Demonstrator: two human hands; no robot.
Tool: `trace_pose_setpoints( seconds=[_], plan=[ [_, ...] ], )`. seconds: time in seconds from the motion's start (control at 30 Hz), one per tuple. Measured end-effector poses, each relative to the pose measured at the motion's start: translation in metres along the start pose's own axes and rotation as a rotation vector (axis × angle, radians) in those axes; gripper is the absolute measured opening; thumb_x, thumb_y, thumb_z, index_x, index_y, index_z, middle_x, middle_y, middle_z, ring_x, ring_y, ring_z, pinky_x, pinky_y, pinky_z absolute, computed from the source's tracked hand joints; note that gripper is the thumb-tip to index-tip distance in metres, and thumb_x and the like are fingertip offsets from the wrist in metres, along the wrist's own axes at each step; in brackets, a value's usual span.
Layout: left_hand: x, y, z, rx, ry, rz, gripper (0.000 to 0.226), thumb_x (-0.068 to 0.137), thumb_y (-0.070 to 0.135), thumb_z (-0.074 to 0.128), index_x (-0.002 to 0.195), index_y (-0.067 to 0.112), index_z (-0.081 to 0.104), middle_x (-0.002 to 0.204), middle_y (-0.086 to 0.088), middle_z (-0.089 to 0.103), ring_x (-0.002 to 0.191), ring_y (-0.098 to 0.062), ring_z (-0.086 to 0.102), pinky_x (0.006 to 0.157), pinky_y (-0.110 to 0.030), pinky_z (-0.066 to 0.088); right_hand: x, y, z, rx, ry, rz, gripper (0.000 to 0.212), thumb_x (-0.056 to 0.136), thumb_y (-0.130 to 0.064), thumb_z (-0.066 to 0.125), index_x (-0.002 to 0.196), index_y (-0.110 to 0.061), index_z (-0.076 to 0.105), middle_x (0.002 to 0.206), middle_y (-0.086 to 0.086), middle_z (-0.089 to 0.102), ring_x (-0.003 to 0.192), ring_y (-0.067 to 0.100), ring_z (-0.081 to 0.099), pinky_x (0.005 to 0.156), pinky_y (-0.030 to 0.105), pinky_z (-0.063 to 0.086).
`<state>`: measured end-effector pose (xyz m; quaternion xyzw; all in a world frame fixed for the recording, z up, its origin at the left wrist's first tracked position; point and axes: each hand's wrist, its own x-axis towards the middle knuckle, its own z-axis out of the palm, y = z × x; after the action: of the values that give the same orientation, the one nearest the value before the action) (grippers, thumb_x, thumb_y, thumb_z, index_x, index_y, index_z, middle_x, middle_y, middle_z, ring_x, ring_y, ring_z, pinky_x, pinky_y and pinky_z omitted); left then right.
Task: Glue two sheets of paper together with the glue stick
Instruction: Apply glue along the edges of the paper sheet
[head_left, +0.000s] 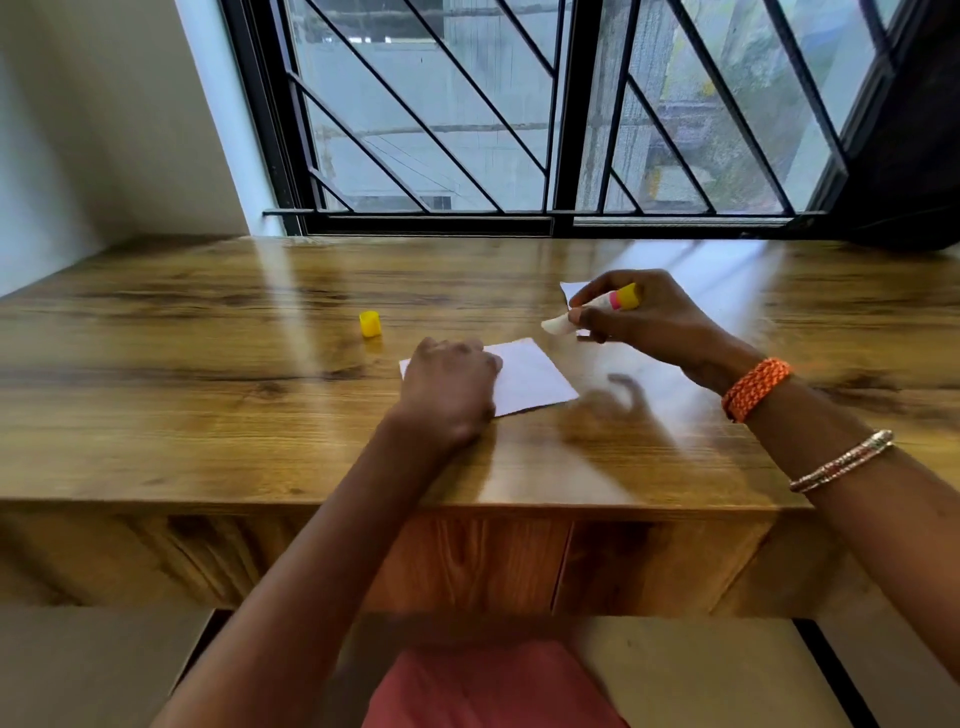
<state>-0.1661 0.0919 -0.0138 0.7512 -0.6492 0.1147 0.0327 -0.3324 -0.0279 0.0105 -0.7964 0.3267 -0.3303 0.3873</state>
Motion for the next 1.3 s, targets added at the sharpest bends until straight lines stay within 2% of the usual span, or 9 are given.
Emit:
trace_pose_setpoints(
  seconds=[0.07,0.13,0.3,0.37,0.47,0.57,0.7,0.83,1.3],
  plan=[
    [-0.001,0.011,-0.004,0.177,-0.031,-0.076,0.03,0.091,0.014,0.042,0.118,0.016,0.056,0.122,-0.008,0.056,0.114,-0.025,0.053,0.093,-0.033,0.034,0.002,0.002,0.003,-0.028,0.038,-0.016,0.013,0.077,-0.017,0.076,0.087,-0.009,0.072,0.087,0.011,0.071,0.082,0.023,0.068,0.085,0.047,0.056],
    [0.0,0.023,-0.005,0.259,-0.064,-0.129,0.03,0.095,0.019,0.038,0.119,0.018,0.055,0.123,-0.007,0.056,0.115,-0.024,0.053,0.091,-0.033,0.036,0.001,0.004,0.006,-0.082,0.06,-0.045,0.009,0.074,-0.022,0.078,0.081,-0.019,0.074,0.085,0.004,0.072,0.092,0.018,0.067,0.087,0.046,0.055],
    [0.007,0.015,-0.013,0.063,-0.122,-0.253,0.039,0.098,0.036,0.037,0.126,0.014,0.051,0.13,-0.01,0.054,0.12,-0.026,0.05,0.095,-0.036,0.035,0.003,0.004,0.015,-0.103,0.078,-0.054,0.011,0.077,-0.021,0.075,0.086,-0.016,0.073,0.083,0.009,0.072,0.08,0.018,0.065,0.081,0.041,0.055],
    [0.007,0.004,-0.013,0.02,-0.138,-0.184,0.046,0.097,0.041,0.037,0.133,0.013,0.042,0.139,-0.01,0.046,0.128,-0.027,0.041,0.101,-0.041,0.031,0.007,0.002,0.017,-0.13,0.072,-0.055,0.009,0.077,-0.021,0.075,0.082,-0.014,0.074,0.08,0.01,0.072,0.075,0.015,0.063,0.078,0.037,0.053],
    [0.005,-0.006,-0.006,-0.136,-0.241,-0.016,0.053,0.097,0.041,0.037,0.144,0.02,0.026,0.152,-0.002,0.027,0.139,-0.023,0.023,0.109,-0.046,0.019,0.013,-0.002,0.022,-0.225,0.118,-0.031,0.017,0.074,-0.025,0.076,0.072,-0.008,0.074,0.075,0.02,0.07,0.065,0.017,0.057,0.063,0.035,0.049],
    [0.004,-0.011,0.002,-0.234,-0.25,0.031,0.05,0.097,0.041,0.035,0.144,0.025,0.028,0.154,0.005,0.024,0.14,-0.02,0.019,0.111,-0.048,0.013,0.019,-0.005,0.027,-0.3,0.121,-0.034,0.017,0.073,-0.025,0.075,0.064,-0.01,0.073,0.073,0.021,0.07,0.06,0.016,0.054,0.054,0.028,0.043],
    [0.006,-0.015,0.008,-0.234,-0.23,0.03,0.049,0.096,0.043,0.036,0.143,0.028,0.031,0.153,0.007,0.026,0.139,-0.018,0.021,0.111,-0.05,0.014,0.024,-0.002,0.036,-0.366,0.077,-0.028,0.024,0.071,-0.026,0.075,0.072,-0.003,0.074,0.064,0.016,0.067,0.052,0.012,0.048,0.044,0.02,0.036],
    [0.007,-0.015,0.01,-0.243,-0.214,0.037,0.049,0.096,0.044,0.036,0.142,0.028,0.032,0.151,0.009,0.028,0.138,-0.017,0.022,0.11,-0.05,0.014,0.03,0.001,0.041,-0.404,0.096,-0.049,0.029,0.069,-0.026,0.076,0.07,0.002,0.071,0.064,0.016,0.068,0.051,0.012,0.048,0.056,0.03,0.048],
    [0.007,-0.019,0.017,-0.348,-0.157,0.025,0.049,0.094,0.045,0.04,0.141,0.032,0.037,0.148,0.012,0.032,0.137,-0.016,0.023,0.108,-0.046,0.012,0.035,-0.005,0.046,-0.453,0.085,-0.051,0.028,0.072,-0.027,0.076,0.067,0.0,0.067,0.065,0.015,0.064,0.058,0.02,0.055,0.053,0.029,0.043]
  ],
)
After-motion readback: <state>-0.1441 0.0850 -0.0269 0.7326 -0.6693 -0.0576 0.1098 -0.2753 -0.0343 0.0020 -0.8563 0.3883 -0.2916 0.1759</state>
